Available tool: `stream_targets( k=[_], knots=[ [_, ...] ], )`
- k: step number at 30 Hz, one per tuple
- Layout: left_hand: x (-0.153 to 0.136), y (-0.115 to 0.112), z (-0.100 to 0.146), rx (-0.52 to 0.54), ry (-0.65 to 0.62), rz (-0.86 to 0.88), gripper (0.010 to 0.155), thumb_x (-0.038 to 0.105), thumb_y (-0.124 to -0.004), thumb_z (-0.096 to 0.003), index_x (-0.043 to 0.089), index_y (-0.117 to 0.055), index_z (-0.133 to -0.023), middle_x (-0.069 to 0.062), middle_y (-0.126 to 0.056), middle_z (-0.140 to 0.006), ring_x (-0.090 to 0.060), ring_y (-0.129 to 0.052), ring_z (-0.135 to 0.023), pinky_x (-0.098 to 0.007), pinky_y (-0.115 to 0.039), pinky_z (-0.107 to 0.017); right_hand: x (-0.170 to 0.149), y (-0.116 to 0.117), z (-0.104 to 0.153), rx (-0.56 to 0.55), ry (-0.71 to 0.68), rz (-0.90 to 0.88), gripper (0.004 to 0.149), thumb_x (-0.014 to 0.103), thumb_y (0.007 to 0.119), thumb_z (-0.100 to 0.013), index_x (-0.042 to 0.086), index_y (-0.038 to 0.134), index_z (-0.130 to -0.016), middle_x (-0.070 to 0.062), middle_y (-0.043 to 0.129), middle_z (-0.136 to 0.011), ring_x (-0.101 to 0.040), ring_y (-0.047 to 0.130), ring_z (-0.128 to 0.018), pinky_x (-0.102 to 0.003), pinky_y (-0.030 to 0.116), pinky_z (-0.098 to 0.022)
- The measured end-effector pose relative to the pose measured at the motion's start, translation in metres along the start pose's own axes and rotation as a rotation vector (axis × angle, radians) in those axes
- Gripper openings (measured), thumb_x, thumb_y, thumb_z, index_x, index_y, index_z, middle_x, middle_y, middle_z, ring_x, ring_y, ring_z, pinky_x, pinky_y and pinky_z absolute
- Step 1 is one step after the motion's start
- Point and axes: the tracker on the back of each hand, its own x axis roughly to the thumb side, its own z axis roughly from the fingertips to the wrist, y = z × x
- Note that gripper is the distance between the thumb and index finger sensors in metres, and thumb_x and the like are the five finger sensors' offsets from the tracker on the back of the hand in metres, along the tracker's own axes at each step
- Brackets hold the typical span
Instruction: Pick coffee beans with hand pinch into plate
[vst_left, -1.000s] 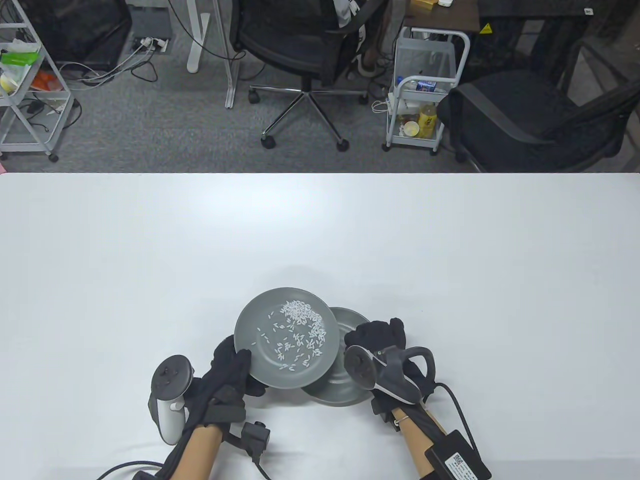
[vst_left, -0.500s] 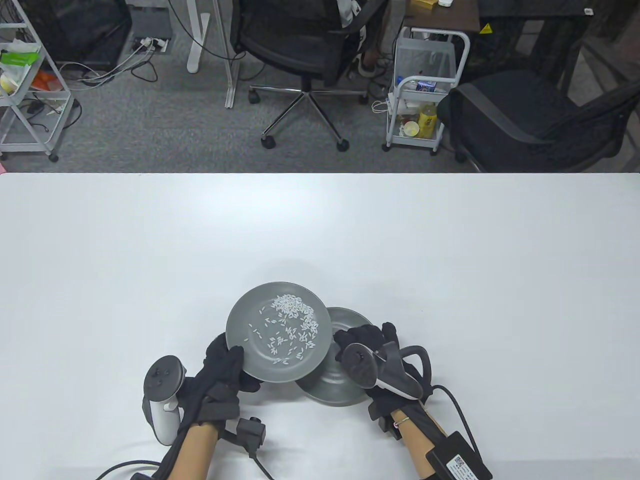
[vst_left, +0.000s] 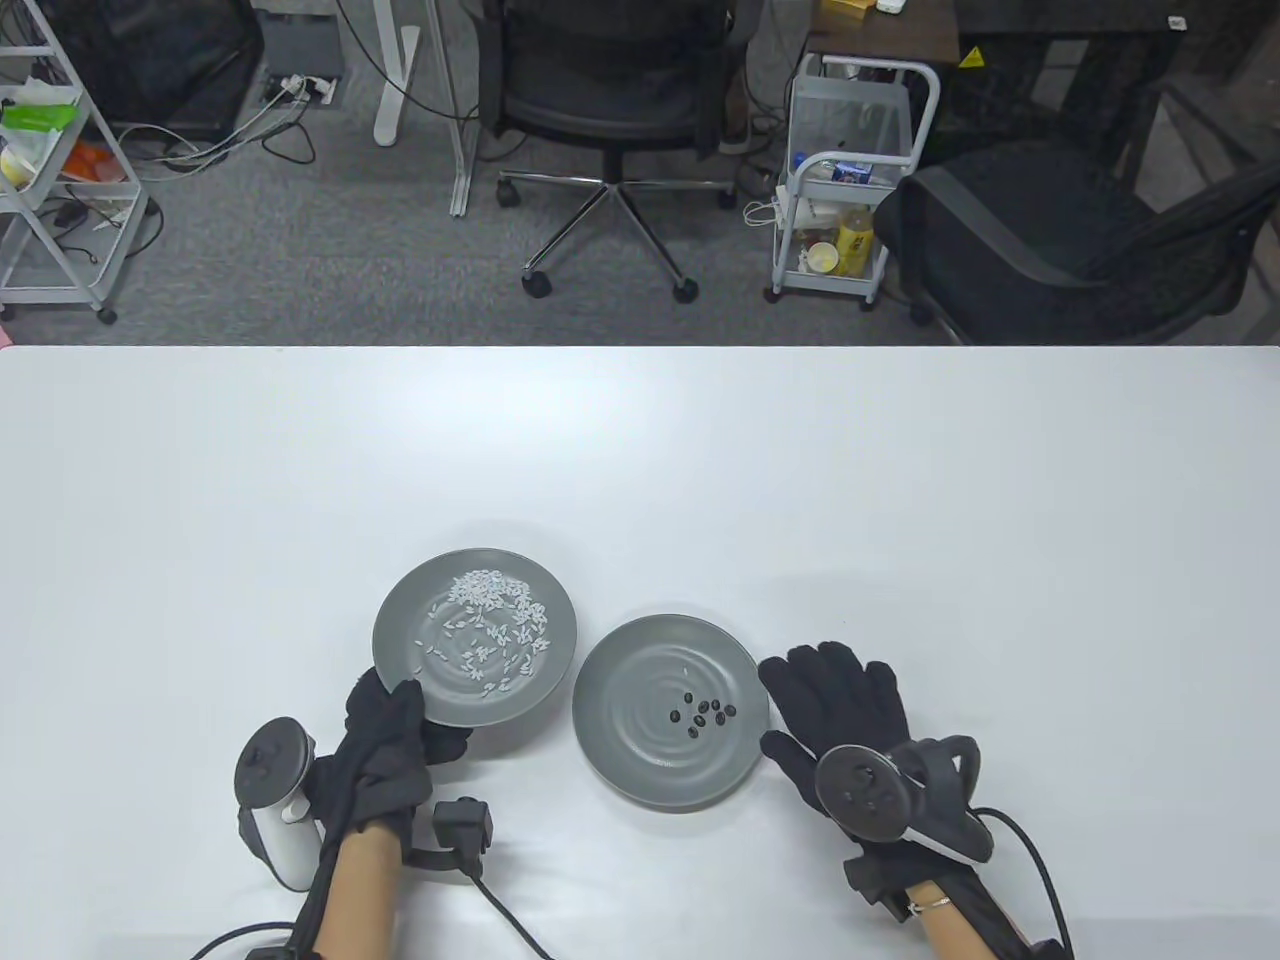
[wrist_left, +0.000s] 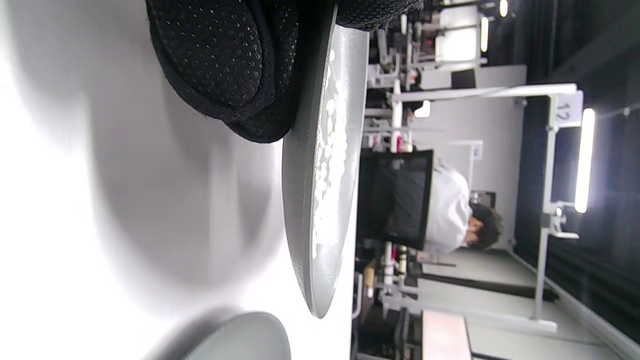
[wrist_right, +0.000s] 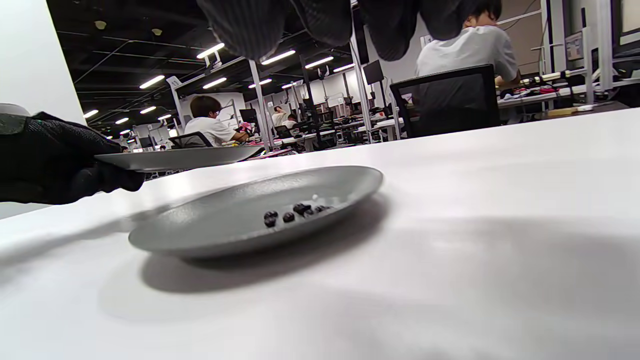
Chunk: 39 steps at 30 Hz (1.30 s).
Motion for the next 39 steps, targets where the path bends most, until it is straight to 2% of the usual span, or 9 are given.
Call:
stream_targets(
  k=[5, 7, 12, 20, 27, 30, 33, 36, 39],
  knots=[
    [-0.007, 0.004, -0.003, 0.012, 0.051, 0.033, 0.060, 0.024, -0.058, -0.0678, 0.004, -0.022, -0.112, -0.022, -0.061, -0.105, -0.031, -0.089, -0.072, -0.040, -0.083, -0.051, -0.013, 0.006, 0.011, -0.015, 0.019, -0.074, 0.063, 0.050, 0.055, -0.069, 0.021, 0.038, -0.121, -0.018, 0.046, -0.124, -0.047, 0.039, -0.114, -0.065, 0.034, -0.077],
    [-0.008, 0.004, -0.004, 0.011, 0.064, 0.033, 0.060, 0.024, -0.058, -0.0679, 0.004, -0.022, -0.112, -0.023, -0.060, -0.105, -0.031, -0.089, -0.073, -0.041, -0.083, -0.052, -0.012, 0.008, 0.009, 0.024, 0.026, -0.106, 0.063, 0.050, 0.055, -0.069, 0.020, 0.037, -0.122, -0.019, 0.043, -0.124, -0.048, 0.037, -0.114, -0.065, 0.033, -0.077],
    [-0.012, 0.004, -0.008, 0.000, 0.092, 0.039, 0.060, 0.023, -0.058, -0.0681, 0.004, -0.021, -0.112, -0.022, -0.060, -0.106, -0.032, -0.088, -0.074, -0.041, -0.083, -0.053, -0.012, 0.011, 0.010, 0.017, 0.026, -0.021, 0.063, 0.050, 0.055, -0.069, 0.020, 0.038, -0.121, -0.019, 0.044, -0.124, -0.048, 0.038, -0.113, -0.065, 0.034, -0.077],
    [-0.017, 0.003, -0.010, 0.014, 0.125, 0.026, 0.061, 0.023, -0.057, -0.0683, 0.004, -0.020, -0.112, -0.021, -0.059, -0.108, -0.032, -0.088, -0.078, -0.041, -0.083, -0.055, -0.009, 0.014, 0.009, 0.025, 0.023, -0.023, 0.063, 0.050, 0.054, -0.069, 0.019, 0.038, -0.121, -0.019, 0.045, -0.123, -0.048, 0.039, -0.113, -0.065, 0.034, -0.077],
    [-0.010, 0.004, -0.005, 0.022, 0.095, -0.007, 0.067, 0.023, -0.057, -0.0680, -0.001, -0.012, -0.112, -0.032, -0.046, -0.111, -0.042, -0.075, -0.093, -0.048, -0.076, -0.065, -0.009, 0.019, 0.006, 0.058, 0.037, -0.004, 0.063, 0.050, 0.054, -0.069, 0.019, 0.038, -0.121, -0.019, 0.045, -0.123, -0.049, 0.039, -0.113, -0.065, 0.035, -0.077],
    [-0.001, 0.003, 0.000, -0.003, 0.077, -0.076, 0.072, 0.030, -0.058, -0.0691, -0.003, -0.010, -0.112, -0.040, -0.038, -0.111, -0.049, -0.069, -0.095, -0.053, -0.073, -0.065, -0.010, 0.022, 0.005, 0.071, 0.041, 0.003, 0.063, 0.050, 0.054, -0.069, 0.019, 0.038, -0.121, -0.019, 0.045, -0.123, -0.049, 0.039, -0.113, -0.065, 0.035, -0.077],
    [0.013, -0.001, 0.010, -0.056, 0.061, -0.271, 0.075, 0.038, -0.056, -0.0700, 0.000, -0.010, -0.114, -0.046, -0.020, -0.110, -0.055, -0.062, -0.096, -0.057, -0.070, -0.065, -0.009, 0.022, 0.005, 0.074, 0.044, 0.005, 0.063, 0.050, 0.054, -0.069, 0.019, 0.039, -0.121, -0.019, 0.046, -0.123, -0.049, 0.040, -0.113, -0.065, 0.035, -0.077],
    [0.025, -0.009, 0.020, -0.103, 0.027, -0.436, 0.077, 0.044, -0.058, -0.0693, 0.004, -0.014, -0.117, -0.039, -0.013, -0.115, -0.059, -0.046, -0.103, -0.062, -0.059, -0.070, -0.009, 0.021, 0.004, 0.078, 0.047, 0.007, 0.063, 0.050, 0.054, -0.069, 0.019, 0.039, -0.121, -0.019, 0.045, -0.123, -0.049, 0.039, -0.113, -0.066, 0.035, -0.077],
    [0.037, -0.020, 0.031, -0.122, -0.087, -0.555, 0.080, 0.049, -0.064, -0.0666, 0.011, -0.018, -0.119, -0.027, -0.015, -0.123, -0.055, -0.031, -0.109, -0.067, -0.048, -0.074, -0.009, 0.021, 0.004, 0.075, 0.047, 0.007, 0.063, 0.050, 0.054, -0.069, 0.019, 0.039, -0.121, -0.019, 0.046, -0.123, -0.049, 0.040, -0.113, -0.066, 0.035, -0.077]
  ],
)
